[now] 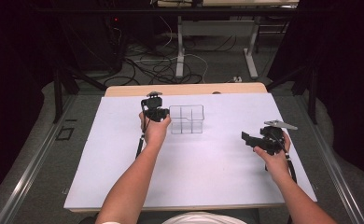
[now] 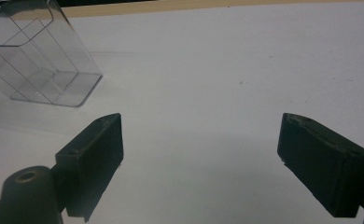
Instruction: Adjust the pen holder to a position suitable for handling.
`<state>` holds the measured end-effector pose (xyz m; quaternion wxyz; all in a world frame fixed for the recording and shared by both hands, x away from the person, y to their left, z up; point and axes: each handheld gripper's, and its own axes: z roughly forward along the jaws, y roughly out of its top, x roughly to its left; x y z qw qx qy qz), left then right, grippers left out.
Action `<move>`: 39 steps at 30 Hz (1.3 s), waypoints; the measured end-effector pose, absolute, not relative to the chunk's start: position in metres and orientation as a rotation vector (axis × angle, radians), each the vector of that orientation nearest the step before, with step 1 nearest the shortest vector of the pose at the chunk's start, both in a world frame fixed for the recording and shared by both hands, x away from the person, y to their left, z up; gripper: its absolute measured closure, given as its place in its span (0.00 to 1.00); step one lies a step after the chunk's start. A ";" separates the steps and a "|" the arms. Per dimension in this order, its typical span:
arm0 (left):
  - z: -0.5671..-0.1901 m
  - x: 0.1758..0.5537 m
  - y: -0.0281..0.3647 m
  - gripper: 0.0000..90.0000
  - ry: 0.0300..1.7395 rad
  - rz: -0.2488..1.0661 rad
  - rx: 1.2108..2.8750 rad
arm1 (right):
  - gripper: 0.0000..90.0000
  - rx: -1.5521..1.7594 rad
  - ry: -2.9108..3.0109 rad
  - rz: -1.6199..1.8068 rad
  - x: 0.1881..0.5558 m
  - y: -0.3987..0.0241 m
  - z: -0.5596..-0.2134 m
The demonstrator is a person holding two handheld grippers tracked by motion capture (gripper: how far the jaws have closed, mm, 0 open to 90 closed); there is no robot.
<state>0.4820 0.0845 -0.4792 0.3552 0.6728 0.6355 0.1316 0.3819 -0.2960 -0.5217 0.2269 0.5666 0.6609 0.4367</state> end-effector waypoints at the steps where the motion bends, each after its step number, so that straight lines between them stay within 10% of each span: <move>1: -0.479 0.482 0.085 1.00 1.642 0.336 1.738 | 0.15 1.564 1.820 1.201 0.382 -0.296 -0.522; 39: -0.464 0.449 0.131 0.80 1.559 0.283 1.687 | 0.15 1.565 1.810 1.205 0.382 -0.295 -0.520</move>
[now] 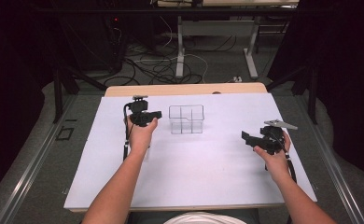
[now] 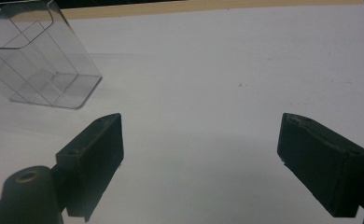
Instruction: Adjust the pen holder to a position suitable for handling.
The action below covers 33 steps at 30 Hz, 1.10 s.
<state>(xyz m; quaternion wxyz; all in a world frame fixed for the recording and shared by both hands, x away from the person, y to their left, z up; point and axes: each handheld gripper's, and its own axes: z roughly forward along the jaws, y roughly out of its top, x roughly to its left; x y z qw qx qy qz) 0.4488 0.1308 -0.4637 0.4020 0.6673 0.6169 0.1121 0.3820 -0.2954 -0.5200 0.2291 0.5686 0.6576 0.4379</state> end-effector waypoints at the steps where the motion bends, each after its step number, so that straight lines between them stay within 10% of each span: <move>1: -0.463 0.447 0.133 0.78 1.559 0.276 1.680 | 0.15 1.557 1.810 1.207 0.382 -0.296 -0.520; 33: -0.470 0.424 0.181 0.34 1.474 0.360 1.764 | 0.15 1.563 1.802 1.217 0.382 -0.298 -0.518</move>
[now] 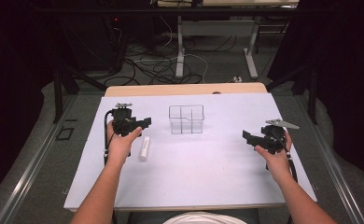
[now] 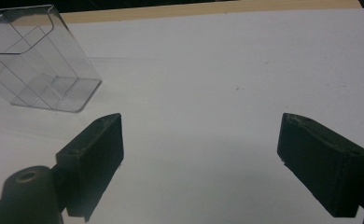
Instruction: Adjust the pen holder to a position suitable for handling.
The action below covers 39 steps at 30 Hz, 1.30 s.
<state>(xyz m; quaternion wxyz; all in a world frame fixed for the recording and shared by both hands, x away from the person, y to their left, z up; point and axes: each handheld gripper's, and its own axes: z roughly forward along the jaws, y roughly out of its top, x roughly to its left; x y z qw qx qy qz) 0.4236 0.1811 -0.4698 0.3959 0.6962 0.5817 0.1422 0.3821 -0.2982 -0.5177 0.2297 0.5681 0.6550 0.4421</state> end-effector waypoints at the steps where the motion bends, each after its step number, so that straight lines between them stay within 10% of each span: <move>1: -0.471 0.424 0.183 0.33 1.490 0.343 1.756 | 0.15 1.562 1.802 1.218 0.382 -0.298 -0.518; 16: -0.484 0.429 0.186 0.20 1.536 0.317 1.852 | 0.15 1.560 1.819 1.211 0.383 -0.298 -0.520; 39: -0.501 0.428 0.185 0.37 1.620 0.240 1.936 | 0.15 1.555 1.825 1.210 0.383 -0.298 -0.520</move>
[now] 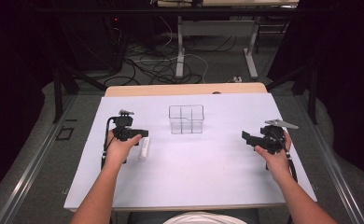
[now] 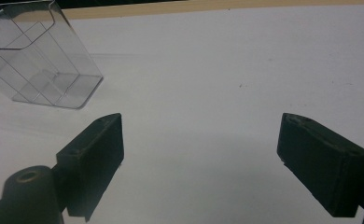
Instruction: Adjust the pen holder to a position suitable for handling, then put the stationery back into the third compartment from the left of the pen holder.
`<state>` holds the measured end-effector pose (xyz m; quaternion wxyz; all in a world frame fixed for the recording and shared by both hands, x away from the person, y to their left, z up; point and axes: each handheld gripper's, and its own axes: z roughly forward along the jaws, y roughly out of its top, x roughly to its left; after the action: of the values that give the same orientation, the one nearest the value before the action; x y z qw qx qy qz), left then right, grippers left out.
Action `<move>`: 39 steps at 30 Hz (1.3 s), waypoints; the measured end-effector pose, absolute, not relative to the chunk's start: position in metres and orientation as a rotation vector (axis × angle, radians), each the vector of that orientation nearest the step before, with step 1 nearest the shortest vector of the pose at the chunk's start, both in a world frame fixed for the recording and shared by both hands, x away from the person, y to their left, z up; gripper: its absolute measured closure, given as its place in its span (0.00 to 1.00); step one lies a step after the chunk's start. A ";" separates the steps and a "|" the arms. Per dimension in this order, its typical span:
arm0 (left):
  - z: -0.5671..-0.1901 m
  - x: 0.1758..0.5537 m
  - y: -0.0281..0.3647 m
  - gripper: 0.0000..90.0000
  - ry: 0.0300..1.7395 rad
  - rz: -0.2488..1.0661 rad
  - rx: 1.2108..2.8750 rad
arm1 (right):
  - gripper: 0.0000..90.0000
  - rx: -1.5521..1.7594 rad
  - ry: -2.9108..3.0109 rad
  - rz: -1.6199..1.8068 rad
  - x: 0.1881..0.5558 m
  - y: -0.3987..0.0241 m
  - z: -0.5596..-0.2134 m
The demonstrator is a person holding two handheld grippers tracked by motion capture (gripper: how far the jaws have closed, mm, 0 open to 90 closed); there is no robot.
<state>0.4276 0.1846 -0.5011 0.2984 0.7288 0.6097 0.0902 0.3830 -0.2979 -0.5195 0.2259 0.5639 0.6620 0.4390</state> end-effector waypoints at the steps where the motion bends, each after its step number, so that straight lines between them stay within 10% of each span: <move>1: -0.502 0.427 0.184 0.37 1.629 0.234 1.932 | 0.15 1.555 1.825 1.211 0.383 -0.298 -0.520; 39: -0.525 0.399 0.176 0.46 1.731 0.059 1.996 | 0.16 1.544 1.840 1.212 0.384 -0.294 -0.519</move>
<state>0.3988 0.1758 -0.5253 0.2466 0.7319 0.6348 0.0215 0.3842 -0.2940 -0.5192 0.2237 0.5594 0.6666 0.4389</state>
